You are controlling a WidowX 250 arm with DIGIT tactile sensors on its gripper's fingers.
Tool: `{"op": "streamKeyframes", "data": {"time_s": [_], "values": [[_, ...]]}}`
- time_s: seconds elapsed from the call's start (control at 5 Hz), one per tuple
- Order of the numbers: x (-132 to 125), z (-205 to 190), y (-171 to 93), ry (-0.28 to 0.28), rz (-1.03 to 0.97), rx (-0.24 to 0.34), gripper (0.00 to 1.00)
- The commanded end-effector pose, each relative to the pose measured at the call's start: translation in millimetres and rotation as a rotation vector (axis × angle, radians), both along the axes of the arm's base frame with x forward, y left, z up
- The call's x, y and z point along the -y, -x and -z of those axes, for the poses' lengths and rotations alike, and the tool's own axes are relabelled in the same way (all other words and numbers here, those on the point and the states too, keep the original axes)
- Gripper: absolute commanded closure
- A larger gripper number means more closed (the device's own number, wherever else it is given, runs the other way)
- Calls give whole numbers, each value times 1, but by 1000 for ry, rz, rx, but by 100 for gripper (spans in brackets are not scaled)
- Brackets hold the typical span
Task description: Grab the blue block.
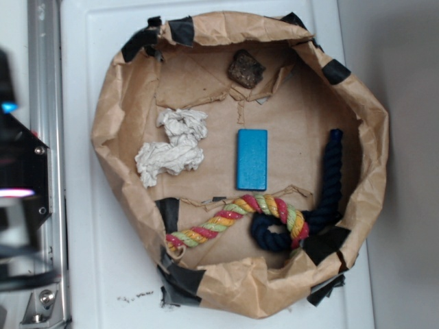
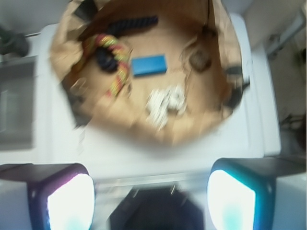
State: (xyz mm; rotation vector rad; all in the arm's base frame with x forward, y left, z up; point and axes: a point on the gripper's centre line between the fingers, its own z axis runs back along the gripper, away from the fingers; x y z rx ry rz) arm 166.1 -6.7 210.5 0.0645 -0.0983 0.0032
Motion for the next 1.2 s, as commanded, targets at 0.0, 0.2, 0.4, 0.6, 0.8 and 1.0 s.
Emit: {"op": "streamKeyframes", "data": {"time_s": [0.0,0.2,0.4,0.6,0.8,1.0], "values": [[-4,42,-80,118,-281,77,0],[-19,57,-85,35,-528,49,0],[-19,57,-85,35,-528,49,0],[-19,57,-85,35,-528,49,0],[-19,57,-85,35,-528,49,0],[-14,77,-98,-51,-773,-108,0]]}}
